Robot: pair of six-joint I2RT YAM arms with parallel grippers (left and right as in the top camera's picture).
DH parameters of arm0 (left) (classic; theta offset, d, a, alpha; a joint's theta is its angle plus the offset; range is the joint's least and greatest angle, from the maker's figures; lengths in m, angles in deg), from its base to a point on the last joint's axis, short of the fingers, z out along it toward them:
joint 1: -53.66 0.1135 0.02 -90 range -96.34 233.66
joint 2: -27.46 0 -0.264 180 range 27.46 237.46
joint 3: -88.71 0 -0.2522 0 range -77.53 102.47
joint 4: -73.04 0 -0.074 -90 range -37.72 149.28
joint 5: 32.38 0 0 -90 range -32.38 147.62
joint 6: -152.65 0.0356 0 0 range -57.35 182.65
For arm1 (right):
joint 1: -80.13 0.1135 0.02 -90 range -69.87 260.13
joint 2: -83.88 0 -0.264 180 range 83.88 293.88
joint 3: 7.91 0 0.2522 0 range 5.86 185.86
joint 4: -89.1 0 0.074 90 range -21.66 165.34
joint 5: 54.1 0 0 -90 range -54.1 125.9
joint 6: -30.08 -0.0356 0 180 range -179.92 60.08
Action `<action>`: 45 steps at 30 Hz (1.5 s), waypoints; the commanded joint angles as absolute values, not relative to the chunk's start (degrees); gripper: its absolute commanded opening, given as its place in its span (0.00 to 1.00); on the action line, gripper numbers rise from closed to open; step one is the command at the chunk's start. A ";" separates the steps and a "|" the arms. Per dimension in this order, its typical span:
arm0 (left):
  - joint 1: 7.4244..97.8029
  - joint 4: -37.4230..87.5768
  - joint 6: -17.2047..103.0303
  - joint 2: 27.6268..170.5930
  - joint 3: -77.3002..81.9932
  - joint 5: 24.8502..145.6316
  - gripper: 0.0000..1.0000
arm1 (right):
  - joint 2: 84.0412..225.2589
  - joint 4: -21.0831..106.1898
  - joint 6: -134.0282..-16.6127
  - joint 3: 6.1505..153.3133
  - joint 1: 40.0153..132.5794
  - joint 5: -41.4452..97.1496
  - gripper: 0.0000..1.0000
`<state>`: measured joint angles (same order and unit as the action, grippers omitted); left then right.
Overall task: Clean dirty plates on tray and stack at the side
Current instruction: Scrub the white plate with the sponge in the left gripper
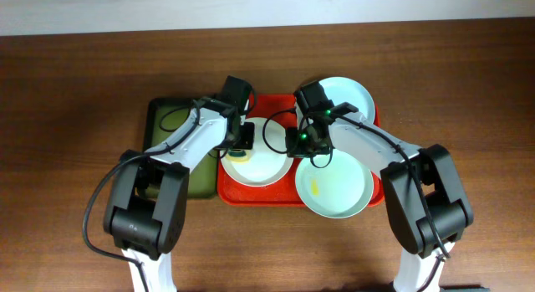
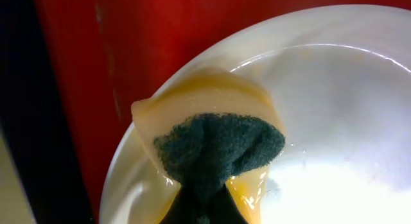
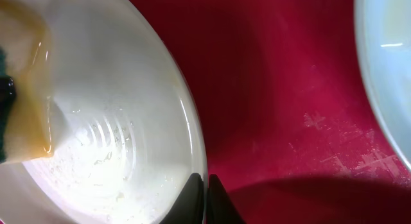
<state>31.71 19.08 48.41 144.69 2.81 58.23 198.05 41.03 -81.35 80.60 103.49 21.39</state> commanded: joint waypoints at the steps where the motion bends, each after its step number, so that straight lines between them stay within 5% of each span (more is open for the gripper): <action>1: 30.55 18.79 47.47 149.22 0.34 70.64 0.00 | 197.87 41.17 -81.35 79.37 103.90 21.46 0.04; 5: 31.75 17.92 48.58 148.15 4.60 79.82 0.00 | 197.87 41.14 -81.35 79.37 103.90 21.46 0.04; 11: 35.18 11.16 48.80 140.06 7.70 65.24 0.00 | 197.87 41.14 -81.35 79.37 103.90 21.28 0.04; 20: 33.19 28.83 47.86 140.06 -7.60 60.83 0.00 | 197.87 41.14 -81.33 79.37 103.90 21.31 0.04; 25: 30.18 28.61 47.27 140.04 -7.60 81.83 0.00 | 197.87 41.14 -81.35 79.37 103.90 21.28 0.04; 32: 30.53 20.02 49.39 139.14 3.20 55.03 0.00 | 197.87 41.14 -81.33 79.37 103.90 21.28 0.04; 38: 30.37 23.80 49.39 147.60 3.13 56.85 0.00 | 197.87 41.14 -81.33 79.37 103.90 21.28 0.04; 41: 30.07 21.35 53.33 147.60 3.88 76.69 0.00 | 197.87 41.32 -81.33 79.37 103.90 21.31 0.04; 45: 30.29 19.75 53.31 142.31 7.53 58.68 0.00 | 197.87 41.30 -81.33 79.37 103.90 21.28 0.04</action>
